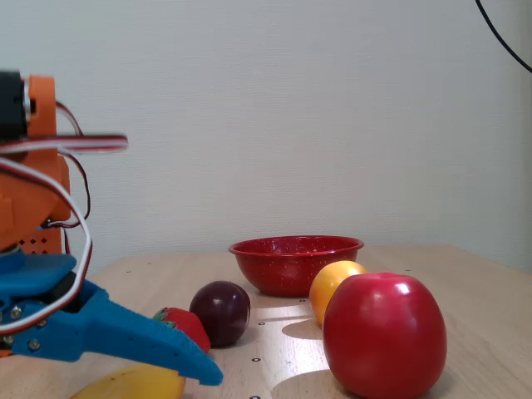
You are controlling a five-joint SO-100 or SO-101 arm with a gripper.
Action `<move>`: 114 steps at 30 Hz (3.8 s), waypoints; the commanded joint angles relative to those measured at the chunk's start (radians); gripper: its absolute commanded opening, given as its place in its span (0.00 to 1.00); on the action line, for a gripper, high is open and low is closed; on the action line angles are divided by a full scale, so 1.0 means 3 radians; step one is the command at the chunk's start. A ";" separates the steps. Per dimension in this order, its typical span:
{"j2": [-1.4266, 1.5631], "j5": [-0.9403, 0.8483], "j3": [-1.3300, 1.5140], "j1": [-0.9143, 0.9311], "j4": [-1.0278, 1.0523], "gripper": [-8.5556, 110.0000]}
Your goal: Put the banana in the red bowl.
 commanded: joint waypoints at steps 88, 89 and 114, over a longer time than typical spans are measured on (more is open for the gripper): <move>0.3247 -0.1534 0.1493 0.1401 0.0297 0.07; 0.3339 -0.1595 0.1585 0.1498 0.0297 0.07; 0.4571 -0.3226 0.2986 0.4668 -0.0281 0.07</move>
